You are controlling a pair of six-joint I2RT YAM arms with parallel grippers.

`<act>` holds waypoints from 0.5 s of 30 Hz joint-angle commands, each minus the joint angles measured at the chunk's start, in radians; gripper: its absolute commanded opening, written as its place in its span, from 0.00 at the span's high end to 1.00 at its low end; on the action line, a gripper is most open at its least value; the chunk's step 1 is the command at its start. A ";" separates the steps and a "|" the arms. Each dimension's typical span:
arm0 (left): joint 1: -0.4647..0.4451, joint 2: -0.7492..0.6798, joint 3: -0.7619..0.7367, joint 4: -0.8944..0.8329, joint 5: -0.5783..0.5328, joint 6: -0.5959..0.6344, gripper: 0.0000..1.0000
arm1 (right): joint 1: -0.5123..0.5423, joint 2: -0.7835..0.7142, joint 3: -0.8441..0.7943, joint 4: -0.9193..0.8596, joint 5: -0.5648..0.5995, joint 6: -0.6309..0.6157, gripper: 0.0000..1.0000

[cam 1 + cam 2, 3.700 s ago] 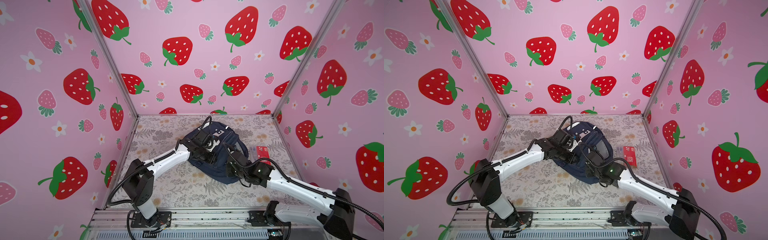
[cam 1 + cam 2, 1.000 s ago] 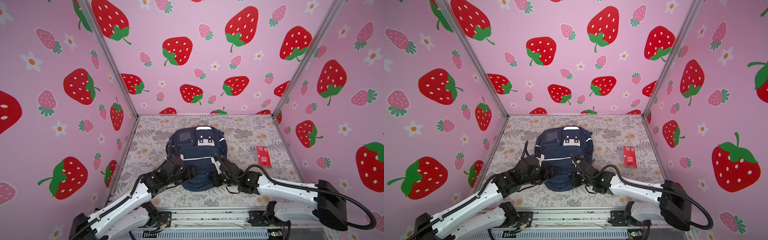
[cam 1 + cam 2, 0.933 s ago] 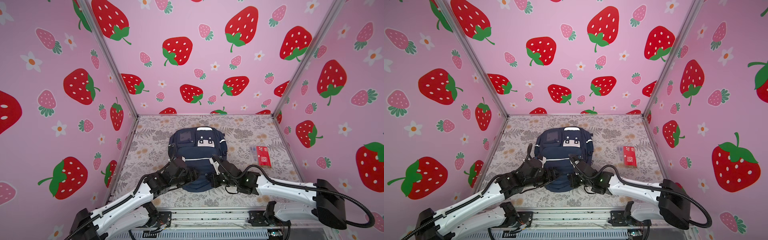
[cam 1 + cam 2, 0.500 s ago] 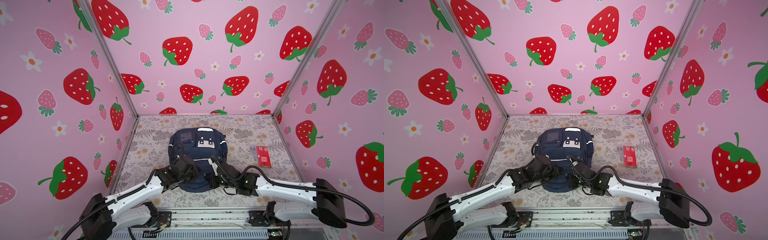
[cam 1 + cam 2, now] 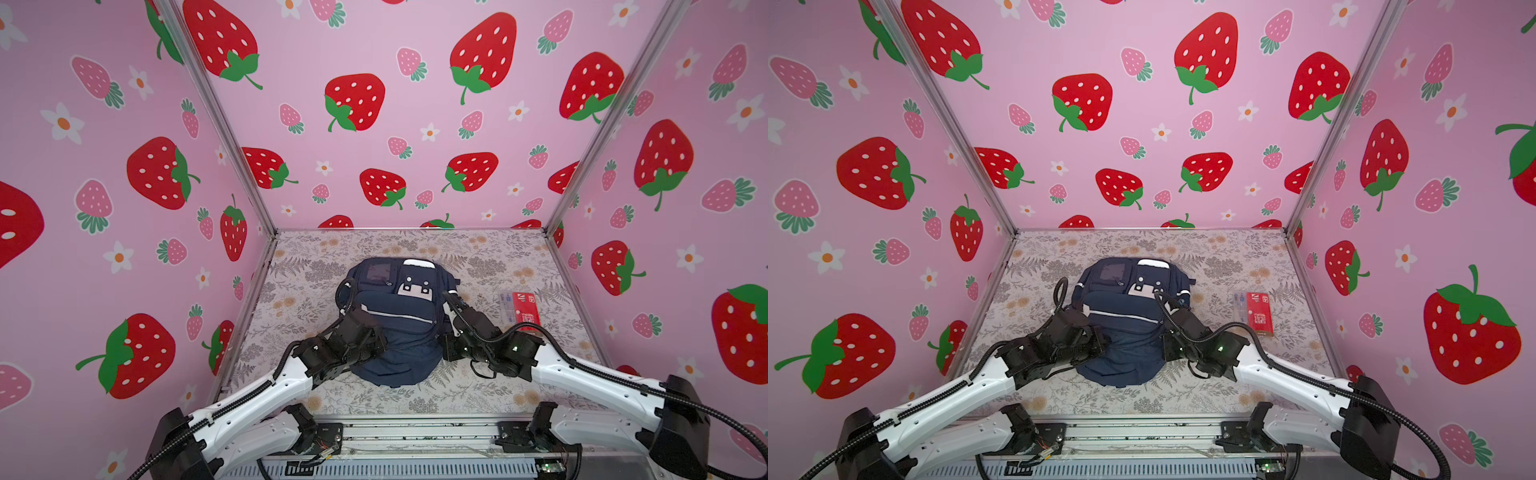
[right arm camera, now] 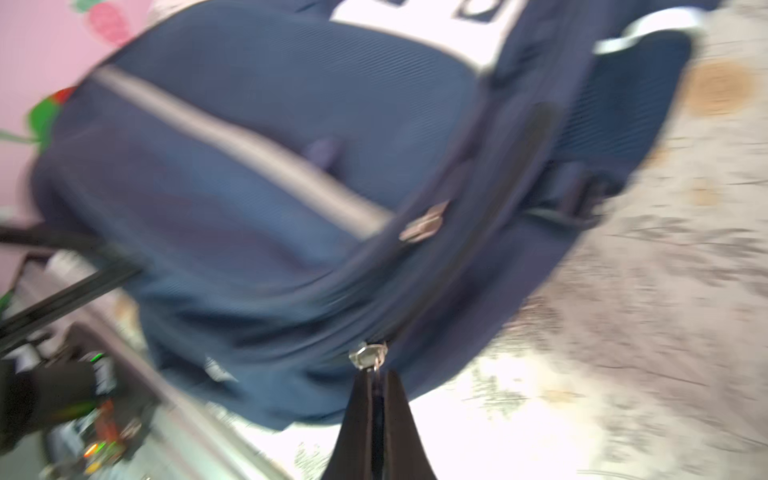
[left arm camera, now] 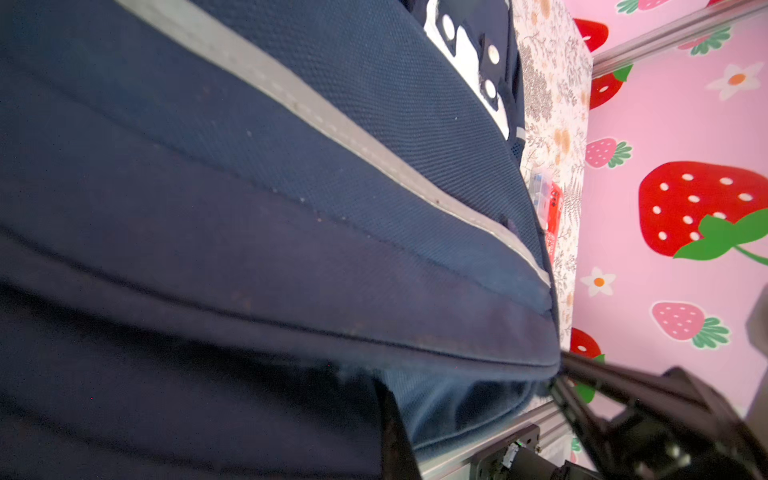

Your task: Pack the student bag

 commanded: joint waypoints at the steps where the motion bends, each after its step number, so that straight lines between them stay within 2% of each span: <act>1: 0.028 -0.057 0.034 -0.151 -0.048 0.135 1.00 | -0.112 0.038 0.040 -0.082 0.113 -0.098 1.00; 9: 0.063 -0.080 0.017 -0.184 0.068 0.221 1.00 | -0.306 0.252 0.124 0.060 0.178 -0.184 1.00; 15: 0.065 -0.107 -0.049 -0.152 0.120 0.208 1.00 | -0.334 0.324 0.175 0.161 0.161 -0.257 1.00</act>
